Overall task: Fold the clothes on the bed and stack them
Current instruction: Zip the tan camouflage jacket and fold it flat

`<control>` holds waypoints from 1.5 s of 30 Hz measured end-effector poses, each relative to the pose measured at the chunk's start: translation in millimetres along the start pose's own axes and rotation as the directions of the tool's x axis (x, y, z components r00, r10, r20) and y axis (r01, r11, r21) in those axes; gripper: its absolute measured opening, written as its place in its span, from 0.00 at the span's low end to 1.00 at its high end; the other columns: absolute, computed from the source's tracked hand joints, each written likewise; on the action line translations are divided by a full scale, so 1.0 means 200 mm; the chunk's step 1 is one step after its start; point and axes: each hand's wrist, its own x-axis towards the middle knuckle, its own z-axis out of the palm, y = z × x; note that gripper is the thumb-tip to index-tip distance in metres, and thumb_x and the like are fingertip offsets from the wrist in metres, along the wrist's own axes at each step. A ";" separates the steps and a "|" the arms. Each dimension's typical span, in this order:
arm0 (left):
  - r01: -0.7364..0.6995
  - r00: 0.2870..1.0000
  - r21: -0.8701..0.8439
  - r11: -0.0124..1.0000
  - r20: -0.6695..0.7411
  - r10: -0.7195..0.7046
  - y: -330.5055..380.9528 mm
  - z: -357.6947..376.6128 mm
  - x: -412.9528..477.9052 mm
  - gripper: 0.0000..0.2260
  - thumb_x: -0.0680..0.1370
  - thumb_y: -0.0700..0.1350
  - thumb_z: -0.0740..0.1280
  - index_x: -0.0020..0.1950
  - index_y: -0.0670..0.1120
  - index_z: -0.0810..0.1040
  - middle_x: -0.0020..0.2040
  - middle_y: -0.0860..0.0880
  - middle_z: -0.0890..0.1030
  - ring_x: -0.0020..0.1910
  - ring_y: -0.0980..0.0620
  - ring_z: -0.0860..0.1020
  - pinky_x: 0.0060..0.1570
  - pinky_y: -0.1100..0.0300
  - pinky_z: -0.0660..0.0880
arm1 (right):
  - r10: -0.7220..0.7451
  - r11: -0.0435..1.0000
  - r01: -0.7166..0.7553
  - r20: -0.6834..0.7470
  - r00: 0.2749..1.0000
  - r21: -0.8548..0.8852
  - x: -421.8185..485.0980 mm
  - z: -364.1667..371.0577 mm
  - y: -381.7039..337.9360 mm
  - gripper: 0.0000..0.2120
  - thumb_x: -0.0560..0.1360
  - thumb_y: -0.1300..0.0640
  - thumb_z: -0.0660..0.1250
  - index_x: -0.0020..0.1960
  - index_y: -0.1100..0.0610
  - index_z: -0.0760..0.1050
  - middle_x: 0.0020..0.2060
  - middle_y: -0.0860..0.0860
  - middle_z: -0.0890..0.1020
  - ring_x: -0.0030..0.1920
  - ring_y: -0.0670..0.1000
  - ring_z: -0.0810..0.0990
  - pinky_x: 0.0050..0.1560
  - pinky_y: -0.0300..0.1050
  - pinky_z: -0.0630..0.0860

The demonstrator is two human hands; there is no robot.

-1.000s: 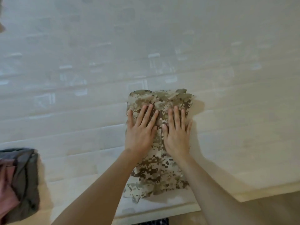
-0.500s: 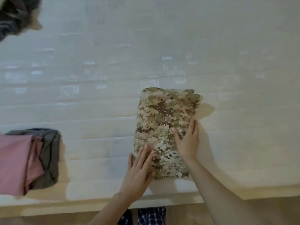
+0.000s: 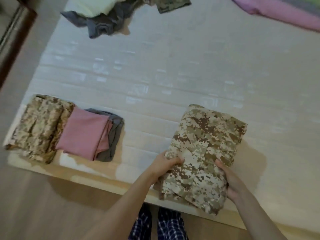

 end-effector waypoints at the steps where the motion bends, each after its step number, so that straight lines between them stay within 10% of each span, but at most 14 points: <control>1: -0.009 1.000 -0.020 1.000 -0.010 0.009 -0.02 -0.06 -0.10 0.22 0.67 0.50 0.76 0.58 0.50 0.77 0.50 0.50 0.85 0.46 0.51 0.84 0.46 0.57 0.80 | 0.031 0.999 -0.032 0.011 0.999 0.014 -0.05 0.07 0.06 0.23 0.68 0.53 0.68 0.62 0.60 0.73 0.52 0.61 0.83 0.49 0.60 0.83 0.39 0.51 0.81; 5: -0.049 0.992 -0.095 0.994 -0.122 0.037 -0.12 -0.39 -0.47 0.19 0.68 0.47 0.76 0.56 0.49 0.78 0.49 0.50 0.85 0.46 0.52 0.84 0.47 0.60 0.80 | 0.130 0.987 -0.129 0.013 0.991 -0.096 -0.22 0.49 0.27 0.23 0.66 0.58 0.69 0.60 0.63 0.73 0.48 0.64 0.83 0.44 0.62 0.84 0.35 0.52 0.81; 9: -0.022 0.989 -0.177 0.984 -0.150 -0.004 -0.26 -0.82 -0.75 0.20 0.70 0.53 0.74 0.59 0.49 0.77 0.52 0.49 0.84 0.51 0.52 0.83 0.57 0.53 0.77 | 0.098 0.965 -0.103 -0.034 0.995 -0.239 -0.28 0.96 0.44 0.30 0.70 0.62 0.71 0.70 0.59 0.65 0.57 0.64 0.79 0.55 0.65 0.79 0.54 0.59 0.76; 14: -0.120 0.947 -0.164 0.979 -0.316 0.063 -0.39 -1.45 -0.93 0.20 0.69 0.62 0.65 0.56 0.53 0.79 0.53 0.54 0.83 0.56 0.54 0.79 0.58 0.58 0.74 | -0.036 0.944 0.019 -0.046 0.998 -0.329 -0.34 1.53 0.64 0.16 0.71 0.63 0.69 0.58 0.63 0.75 0.46 0.60 0.84 0.50 0.60 0.80 0.54 0.57 0.75; 18: -0.214 0.813 0.034 0.976 -0.547 0.197 -0.43 -2.20 -0.92 0.14 0.73 0.58 0.66 0.56 0.54 0.77 0.55 0.55 0.80 0.51 0.62 0.76 0.45 0.70 0.71 | -0.122 0.962 0.088 -0.118 0.985 -0.257 -0.22 1.97 0.89 0.21 0.65 0.62 0.72 0.57 0.62 0.76 0.52 0.61 0.82 0.54 0.63 0.80 0.61 0.62 0.72; 23: -0.030 0.741 0.330 0.943 -0.626 0.243 -0.43 -2.88 -0.67 0.25 0.75 0.57 0.67 0.67 0.45 0.71 0.64 0.45 0.75 0.59 0.49 0.75 0.58 0.53 0.73 | -0.099 0.978 0.076 -0.112 0.989 -0.194 -0.05 2.36 1.12 0.27 0.68 0.62 0.70 0.66 0.61 0.70 0.56 0.62 0.80 0.57 0.64 0.79 0.63 0.64 0.70; 29: 0.037 0.788 0.432 0.901 -0.567 0.240 -0.35 -3.22 -0.31 0.36 0.73 0.62 0.68 0.74 0.44 0.61 0.72 0.43 0.67 0.69 0.44 0.67 0.66 0.46 0.67 | -0.212 0.943 0.163 -0.146 0.966 -0.290 0.09 2.52 1.20 0.32 0.63 0.60 0.73 0.66 0.58 0.71 0.56 0.55 0.81 0.56 0.58 0.79 0.60 0.55 0.72; 35: -0.020 0.865 0.309 0.951 -0.472 0.172 -0.28 -3.33 -0.07 0.41 0.67 0.63 0.73 0.73 0.45 0.63 0.71 0.45 0.67 0.64 0.45 0.71 0.53 0.56 0.74 | -0.279 0.922 0.198 -0.214 0.936 -0.333 0.16 2.49 1.19 0.38 0.62 0.63 0.72 0.71 0.57 0.65 0.61 0.55 0.78 0.61 0.58 0.75 0.68 0.56 0.65; 39: 0.037 0.973 0.268 0.963 -0.229 0.026 -0.14 -3.38 -0.06 0.25 0.61 0.63 0.76 0.44 0.44 0.80 0.43 0.43 0.83 0.38 0.51 0.80 0.43 0.57 0.76 | -0.257 0.925 0.169 -0.234 0.938 -0.340 0.16 2.49 1.20 0.37 0.63 0.62 0.72 0.70 0.55 0.65 0.59 0.55 0.79 0.59 0.58 0.76 0.66 0.55 0.66; 45: 0.027 0.999 -0.069 0.997 0.040 -0.024 -0.12 -3.29 -0.21 0.15 0.73 0.39 0.70 0.59 0.41 0.74 0.49 0.39 0.84 0.47 0.41 0.83 0.42 0.54 0.81 | -0.270 0.905 0.168 -0.223 0.937 -0.391 0.10 2.58 1.17 0.33 0.63 0.58 0.72 0.66 0.53 0.69 0.55 0.51 0.82 0.56 0.54 0.78 0.60 0.53 0.71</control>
